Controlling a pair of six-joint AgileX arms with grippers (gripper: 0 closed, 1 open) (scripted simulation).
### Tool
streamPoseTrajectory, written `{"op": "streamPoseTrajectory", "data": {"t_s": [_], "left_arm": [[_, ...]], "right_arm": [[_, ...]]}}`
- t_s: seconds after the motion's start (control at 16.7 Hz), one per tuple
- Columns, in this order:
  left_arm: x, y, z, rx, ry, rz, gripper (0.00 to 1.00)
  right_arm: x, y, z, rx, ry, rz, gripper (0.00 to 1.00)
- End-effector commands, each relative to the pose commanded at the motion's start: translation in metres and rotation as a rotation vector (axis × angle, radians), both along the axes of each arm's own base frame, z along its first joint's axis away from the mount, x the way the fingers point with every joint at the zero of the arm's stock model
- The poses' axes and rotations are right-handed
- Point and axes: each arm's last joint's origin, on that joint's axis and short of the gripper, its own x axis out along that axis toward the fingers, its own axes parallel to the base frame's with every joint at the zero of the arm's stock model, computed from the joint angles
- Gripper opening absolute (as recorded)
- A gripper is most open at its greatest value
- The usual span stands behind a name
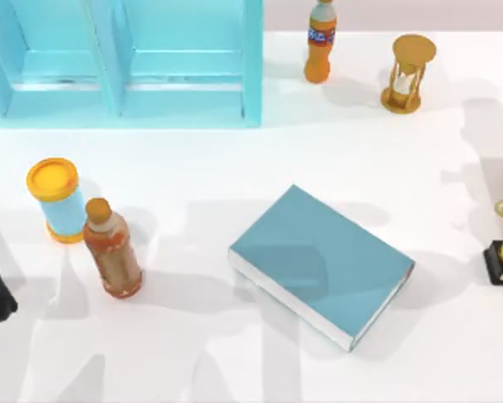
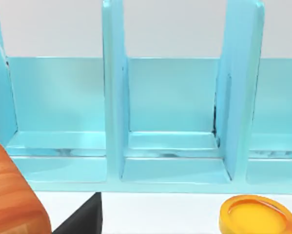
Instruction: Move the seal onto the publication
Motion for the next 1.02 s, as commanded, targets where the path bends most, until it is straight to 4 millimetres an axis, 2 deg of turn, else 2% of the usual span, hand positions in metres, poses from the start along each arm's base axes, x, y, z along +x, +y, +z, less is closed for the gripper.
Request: {"op": "streamPoseTrajectory", "data": {"t_s": [0.12, 0.3, 0.48, 0.66, 0.84, 1.02], "left_arm": [[0.0, 0.0, 0.0, 0.0, 0.0, 0.0, 1.0], [0.0, 0.0, 0.0, 0.0, 0.0, 0.0, 1.0], [0.0, 0.0, 0.0, 0.0, 0.0, 0.0, 1.0], [0.0, 0.0, 0.0, 0.0, 0.0, 0.0, 1.0], [0.0, 0.0, 0.0, 0.0, 0.0, 0.0, 1.0], [0.0, 0.0, 0.0, 0.0, 0.0, 0.0, 1.0]], "right_arm": [[0.001, 0.004, 0.001, -0.001, -0.011, 0.0, 0.0], [0.009, 0.035, 0.002, -0.003, -0.056, -0.002, 0.0], [0.017, 0.086, -0.007, 0.006, -0.088, -0.003, 0.0], [0.017, 0.147, -0.027, 0.016, -0.083, -0.003, 0.0], [0.006, 0.204, -0.055, 0.014, -0.049, -0.002, 0.0], [-0.008, 0.242, -0.078, 0.003, -0.015, 0.0, 0.0]]}}
